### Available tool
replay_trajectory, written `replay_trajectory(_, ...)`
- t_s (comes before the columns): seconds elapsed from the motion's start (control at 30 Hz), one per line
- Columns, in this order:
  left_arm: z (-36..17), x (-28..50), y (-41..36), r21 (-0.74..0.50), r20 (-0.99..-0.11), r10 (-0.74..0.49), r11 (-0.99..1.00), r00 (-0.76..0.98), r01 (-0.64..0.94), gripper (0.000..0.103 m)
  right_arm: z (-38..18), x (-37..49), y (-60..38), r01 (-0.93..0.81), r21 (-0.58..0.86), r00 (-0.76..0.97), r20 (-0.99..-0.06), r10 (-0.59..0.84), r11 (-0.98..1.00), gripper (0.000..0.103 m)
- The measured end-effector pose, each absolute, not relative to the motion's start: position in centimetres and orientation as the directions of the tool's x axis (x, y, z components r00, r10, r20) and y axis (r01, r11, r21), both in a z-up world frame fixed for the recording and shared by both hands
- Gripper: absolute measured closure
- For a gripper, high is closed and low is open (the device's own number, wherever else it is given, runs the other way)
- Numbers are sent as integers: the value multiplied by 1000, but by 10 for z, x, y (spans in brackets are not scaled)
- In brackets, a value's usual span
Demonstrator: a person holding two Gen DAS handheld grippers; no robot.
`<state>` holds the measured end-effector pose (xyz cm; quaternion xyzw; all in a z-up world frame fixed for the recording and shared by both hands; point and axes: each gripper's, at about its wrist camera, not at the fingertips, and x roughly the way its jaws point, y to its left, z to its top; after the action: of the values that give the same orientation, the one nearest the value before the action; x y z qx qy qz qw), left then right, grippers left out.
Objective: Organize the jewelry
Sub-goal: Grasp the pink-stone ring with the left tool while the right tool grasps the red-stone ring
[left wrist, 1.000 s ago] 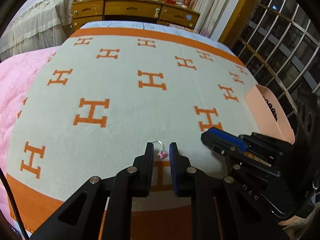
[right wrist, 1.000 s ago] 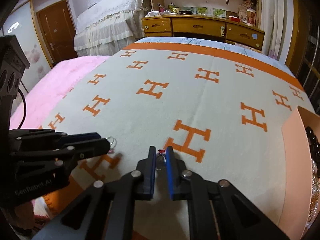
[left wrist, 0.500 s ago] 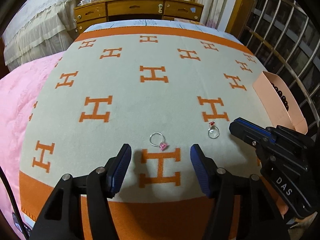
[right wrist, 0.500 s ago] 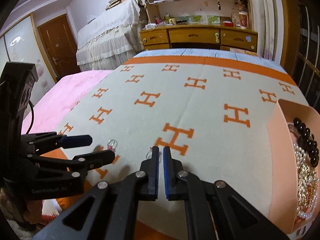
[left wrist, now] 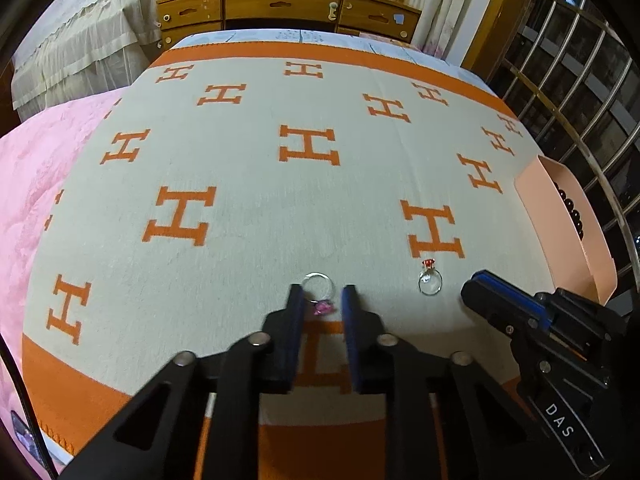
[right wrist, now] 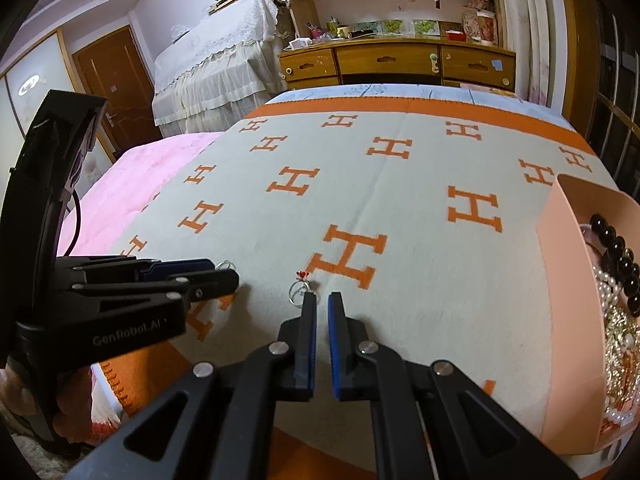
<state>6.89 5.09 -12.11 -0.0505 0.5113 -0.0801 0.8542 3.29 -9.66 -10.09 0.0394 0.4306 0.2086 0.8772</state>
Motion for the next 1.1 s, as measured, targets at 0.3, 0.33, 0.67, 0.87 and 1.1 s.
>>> replay_trajectory(0.3, -122, 64, 55, -198, -847, -224, 974, 482, 105, 95, -109, 42, -94, -336, 288, 501, -751, 429, 897, 84)
replay_trajectory(0.33, -121, 63, 55, -201, -846, -228, 974, 483, 108, 95, -108, 42, -91, -342, 282, 503, -751, 428, 897, 82)
replay_trajectory(0.67, -117, 60, 63, -213, -830, -240, 971, 503, 112, 95, -107, 53, -66, -350, 211, 525, -763, 378, 913, 75)
replay_trajectory(0.87, -115, 58, 68, -224, -823, -251, 968, 509, 115, 95, -108, 55, -59, -346, 174, 535, -771, 346, 922, 86)
replay_trajectory(1.1, -109, 53, 66, -224, -814, -260, 966, 519, 132, 95, -107, 52, -66, -342, 211, 531, -760, 374, 916, 94)
